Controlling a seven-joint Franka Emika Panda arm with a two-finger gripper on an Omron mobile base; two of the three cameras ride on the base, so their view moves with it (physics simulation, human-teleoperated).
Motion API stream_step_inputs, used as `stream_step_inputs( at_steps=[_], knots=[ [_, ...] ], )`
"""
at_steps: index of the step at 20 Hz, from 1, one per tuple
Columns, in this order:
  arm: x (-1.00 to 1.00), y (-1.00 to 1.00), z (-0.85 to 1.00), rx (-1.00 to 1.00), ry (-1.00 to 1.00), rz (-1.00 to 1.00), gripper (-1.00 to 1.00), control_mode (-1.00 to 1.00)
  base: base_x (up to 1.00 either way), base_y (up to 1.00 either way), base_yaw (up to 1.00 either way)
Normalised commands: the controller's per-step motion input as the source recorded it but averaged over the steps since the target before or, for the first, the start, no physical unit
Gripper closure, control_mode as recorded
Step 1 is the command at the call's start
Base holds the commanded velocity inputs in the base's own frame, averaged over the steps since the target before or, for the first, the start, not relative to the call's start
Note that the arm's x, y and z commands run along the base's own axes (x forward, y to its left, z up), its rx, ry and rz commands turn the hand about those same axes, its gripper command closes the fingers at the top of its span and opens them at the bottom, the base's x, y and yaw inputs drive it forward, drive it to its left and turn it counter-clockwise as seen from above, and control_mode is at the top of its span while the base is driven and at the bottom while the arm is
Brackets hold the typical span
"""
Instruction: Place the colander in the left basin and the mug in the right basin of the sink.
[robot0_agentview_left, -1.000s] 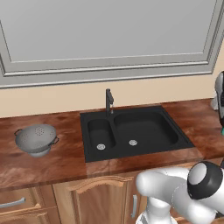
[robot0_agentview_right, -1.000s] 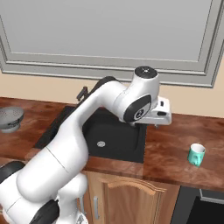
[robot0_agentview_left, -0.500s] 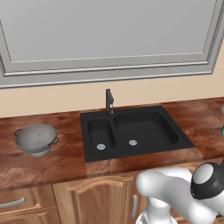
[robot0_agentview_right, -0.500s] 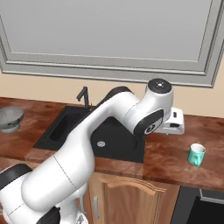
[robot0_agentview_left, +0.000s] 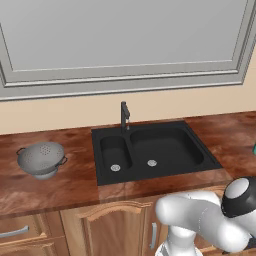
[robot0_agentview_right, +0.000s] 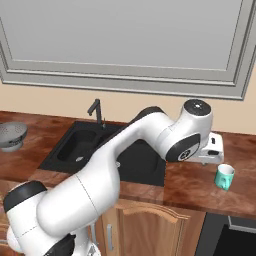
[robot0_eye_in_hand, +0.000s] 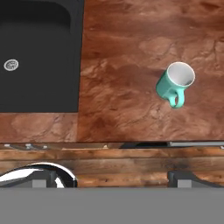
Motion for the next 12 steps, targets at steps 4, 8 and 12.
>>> stream_step_inputs(
  at_steps=[4, 8, 12],
  knots=[
    [0.02, -0.34, -0.22, 0.0, 0.2, 0.0, -1.0, -1.0, 0.0, 0.0, 0.0],
    [0.05, -0.36, -0.15, 0.06, 0.3, 0.0, -1.0, -1.0, 0.0, 0.0, 0.0],
    [0.04, -0.32, -0.18, 0.07, 0.18, 0.01, -1.0, -1.0, 0.0, 0.0, 0.0]
  ],
)
